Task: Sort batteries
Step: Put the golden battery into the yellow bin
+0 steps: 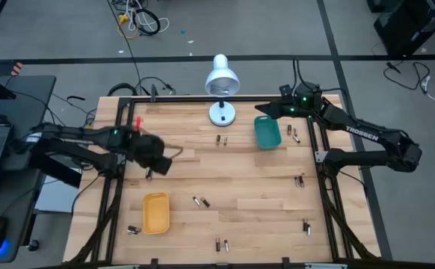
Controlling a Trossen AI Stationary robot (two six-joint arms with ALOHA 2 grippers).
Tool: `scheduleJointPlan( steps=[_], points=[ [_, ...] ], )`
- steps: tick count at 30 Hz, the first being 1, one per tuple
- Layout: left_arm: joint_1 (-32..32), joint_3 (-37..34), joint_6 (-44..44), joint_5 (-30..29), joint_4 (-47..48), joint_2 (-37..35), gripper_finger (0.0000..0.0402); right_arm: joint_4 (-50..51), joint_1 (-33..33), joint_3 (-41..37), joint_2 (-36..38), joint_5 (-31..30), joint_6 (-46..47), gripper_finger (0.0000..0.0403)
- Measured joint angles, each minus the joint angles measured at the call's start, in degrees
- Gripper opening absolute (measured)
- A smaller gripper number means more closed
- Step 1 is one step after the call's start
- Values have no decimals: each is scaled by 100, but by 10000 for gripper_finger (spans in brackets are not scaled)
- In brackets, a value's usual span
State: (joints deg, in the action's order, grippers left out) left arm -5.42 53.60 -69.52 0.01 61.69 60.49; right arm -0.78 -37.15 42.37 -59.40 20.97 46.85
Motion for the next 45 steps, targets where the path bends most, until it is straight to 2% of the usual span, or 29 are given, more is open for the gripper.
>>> scheduleJointPlan(
  steps=[8, 17, 21, 28, 37, 45],
  points=[
    [-1570, -1, -863, -211, -418, 304, 71, -199, 89, 0, -98, 467, -14, 71],
    [-2632, 0, -544, 109, -655, 992, 72, -199, 118, 0, -98, 441, -51, 66],
    [-2777, -3, -300, 113, -705, 1448, 72, -199, 118, 0, -98, 424, -8, 65],
    [-2817, -4, 202, 332, -1351, 1923, 92, -216, 118, 0, -98, 423, 9, 65],
    [-2817, -4, 787, 414, -1321, 1982, 130, -256, 143, 2, -98, 402, 141, 65],
    [-2742, -4, 999, 520, -766, 1939, 132, -258, 284, 2, -98, 362, 143, 65]
  ],
)
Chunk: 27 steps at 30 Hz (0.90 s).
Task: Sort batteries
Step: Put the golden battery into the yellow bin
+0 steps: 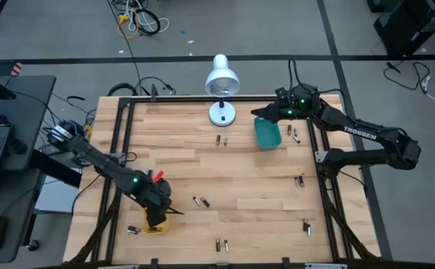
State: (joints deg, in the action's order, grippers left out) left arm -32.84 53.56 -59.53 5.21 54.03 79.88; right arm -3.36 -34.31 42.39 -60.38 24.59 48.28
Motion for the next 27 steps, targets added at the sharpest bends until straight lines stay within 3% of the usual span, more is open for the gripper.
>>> scheduleJointPlan(
  steps=[5, 10, 14, 17, 21, 27],
  points=[
    [280, 294, 988, -96, 1256, -7, 133, 0, 57, 0, 0, -234, 153, 65],
    [810, 729, 2388, -1011, 2390, -11, 133, 0, 88, 0, 0, -244, 370, 65],
    [1604, 601, 3546, -1132, 2360, -80, 132, -4, 92, 0, 0, -402, 511, 69],
    [2325, 333, 4011, -1111, 1832, -71, 127, -95, 126, 1, 0, -433, 587, 76],
    [3184, 86, 3793, -970, 1303, -85, 120, -87, 321, 2, 10, -433, 615, 90],
    [3695, 52, 1999, -890, 1300, -84, 120, 187, 749, 4, 17, -665, 432, 106]
  ],
)
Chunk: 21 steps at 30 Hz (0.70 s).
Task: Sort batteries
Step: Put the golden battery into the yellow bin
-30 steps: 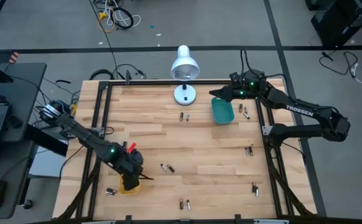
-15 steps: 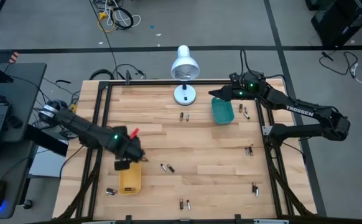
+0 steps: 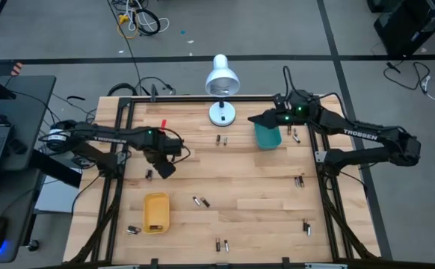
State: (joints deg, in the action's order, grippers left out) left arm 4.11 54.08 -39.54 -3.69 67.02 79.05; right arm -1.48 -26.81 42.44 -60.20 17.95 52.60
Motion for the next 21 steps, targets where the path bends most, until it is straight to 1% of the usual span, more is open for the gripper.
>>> scheduleJointPlan(
  steps=[3, 5, 7, 11, 15, 21],
  points=[
    [-39, -20, -529, -41, -178, 0, 120, 318, 157, 0, 0, -293, -202, 111],
    [-47, -196, -742, -45, -563, -2, 120, 610, 211, 0, 0, -510, -351, 112],
    [-47, -478, -879, 107, -730, -4, 120, 891, 234, 0, 0, -658, -464, 112],
    [-47, -989, -1194, 455, -782, -26, 120, 1191, 248, 0, 0, -699, -631, 112],
    [-118, -1176, -1373, 664, -775, -115, 120, 1247, 290, 0, -1, -754, -784, 115],
    [-194, -1388, -1812, 687, -818, -133, 120, 1255, 287, 0, 0, -908, -934, 115]
  ],
)
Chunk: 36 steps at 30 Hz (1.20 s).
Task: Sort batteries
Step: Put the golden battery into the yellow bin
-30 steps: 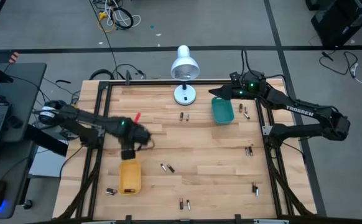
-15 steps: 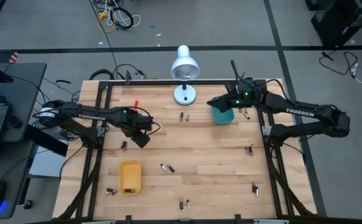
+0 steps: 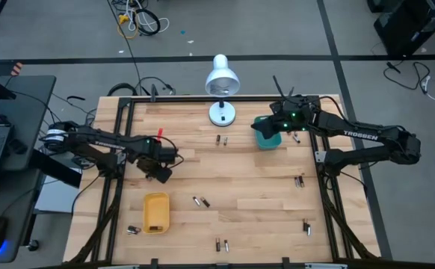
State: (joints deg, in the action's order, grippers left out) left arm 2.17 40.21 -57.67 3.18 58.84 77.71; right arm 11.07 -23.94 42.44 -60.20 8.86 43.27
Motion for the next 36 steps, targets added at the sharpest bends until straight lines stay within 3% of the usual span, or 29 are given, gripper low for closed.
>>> scheduleJointPlan(
  steps=[28, 36],
  points=[
    [-41, -719, -446, -28, -1575, -20, 118, 151, 0, 0, 0, -28, 48, 115],
    [-41, -719, -405, -66, -1556, -11, 66, 149, 0, -2, 0, -28, 167, 115]
  ],
)
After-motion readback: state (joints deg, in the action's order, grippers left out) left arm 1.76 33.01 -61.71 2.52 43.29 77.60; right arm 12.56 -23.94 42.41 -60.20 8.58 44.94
